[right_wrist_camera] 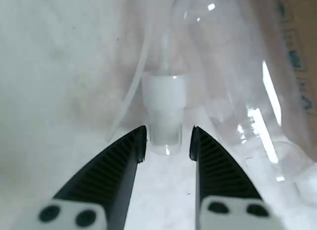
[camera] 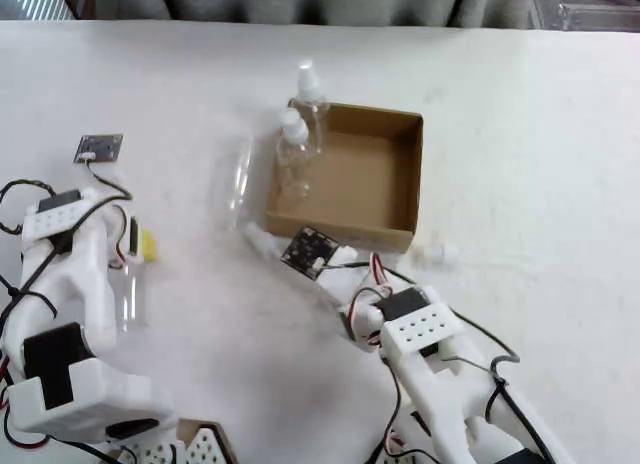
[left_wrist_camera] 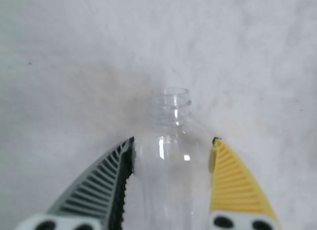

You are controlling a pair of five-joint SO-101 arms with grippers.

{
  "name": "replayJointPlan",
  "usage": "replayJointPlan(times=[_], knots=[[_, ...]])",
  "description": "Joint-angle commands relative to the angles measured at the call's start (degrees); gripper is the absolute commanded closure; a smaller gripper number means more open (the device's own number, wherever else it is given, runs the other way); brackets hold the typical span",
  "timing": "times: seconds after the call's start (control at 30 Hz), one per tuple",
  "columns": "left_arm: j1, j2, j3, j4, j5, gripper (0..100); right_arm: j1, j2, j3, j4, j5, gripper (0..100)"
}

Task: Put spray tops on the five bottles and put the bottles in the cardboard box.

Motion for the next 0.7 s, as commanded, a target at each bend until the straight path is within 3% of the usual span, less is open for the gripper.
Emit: replayJointPlan(times=[0.0,0.2,0.37,0.5,0.67], knots=[[0.31,-0.48,-1.32,-1.14,0.35,98,0.84,0.40,-2.73,-0.84,0.70,95.6],[0.31,-0.48,-1.32,-1.14,0.26,98,0.92,-0.04,-4.13,2.86,1.49,98.2],[0.31,-0.48,-1.32,-1.14,0.26,98,1.54,0.04,-12.40,20.18,9.32,98.1],[0.31,-0.40,-1.32,-1.14,-0.70,98,9.27,0.04,-22.42,33.36,18.55,98.1],[0.31,-0.48,-1.32,-1.14,-1.93,98,25.89,0.04,-32.18,44.09,35.34,98.1]])
